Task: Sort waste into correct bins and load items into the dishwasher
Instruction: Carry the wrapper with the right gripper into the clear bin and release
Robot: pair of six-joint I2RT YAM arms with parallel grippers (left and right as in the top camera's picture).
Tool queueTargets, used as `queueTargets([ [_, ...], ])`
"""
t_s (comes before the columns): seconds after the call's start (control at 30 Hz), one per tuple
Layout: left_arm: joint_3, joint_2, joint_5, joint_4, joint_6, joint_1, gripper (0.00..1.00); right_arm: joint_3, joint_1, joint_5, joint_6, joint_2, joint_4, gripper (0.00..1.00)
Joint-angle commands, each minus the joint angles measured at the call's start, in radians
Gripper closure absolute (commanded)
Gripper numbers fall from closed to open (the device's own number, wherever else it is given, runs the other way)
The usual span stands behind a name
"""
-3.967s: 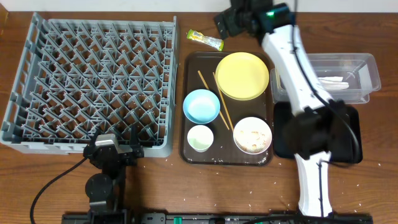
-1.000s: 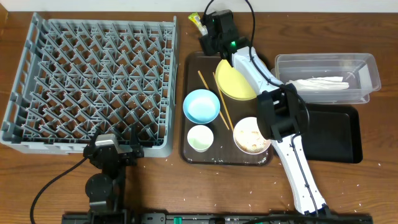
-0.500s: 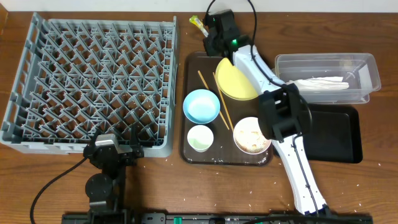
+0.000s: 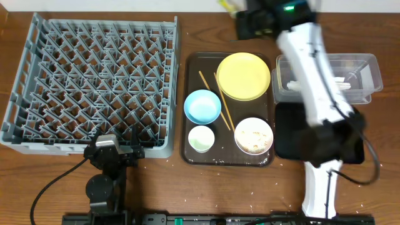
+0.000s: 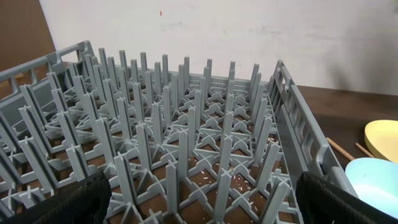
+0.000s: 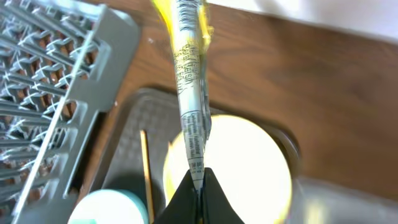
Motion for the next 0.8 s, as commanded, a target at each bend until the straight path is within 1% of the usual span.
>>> queueTargets([
  [0.0, -0.029, -0.005, -0.006, -0.012, 0.006, 0.003, 0.05, 0.005, -0.106, 0.026, 0.178, -0.055, -0.101, 0.98],
  [0.07, -0.029, -0.005, -0.006, -0.012, 0.006, 0.003, 0.05, 0.005, -0.159, 0.062, 0.271, -0.078, -0.161, 0.98],
  [0.27, -0.029, -0.005, -0.006, -0.012, 0.006, 0.003, 0.05, 0.002, -0.325, 0.231, 0.741, -0.083, -0.365, 0.98],
  [0.33, -0.029, -0.005, -0.006, -0.012, 0.006, 0.003, 0.05, -0.003, -0.357, 0.282, 0.858, -0.079, -0.416, 0.99],
  [0.53, -0.029, -0.005, -0.006, -0.012, 0.006, 0.003, 0.05, -0.074, -0.380, 0.421, 1.062, -0.077, -0.444, 0.99],
  [0.7, -0.029, -0.005, -0.006, -0.012, 0.006, 0.003, 0.05, -0.220, -0.373, 0.451, 1.243, -0.077, -0.418, 0.99],
  [0.77, -0.029, -0.005, -0.006, -0.012, 0.006, 0.003, 0.05, -0.282, -0.372, 0.453, 1.279, -0.077, -0.380, 0.99],
])
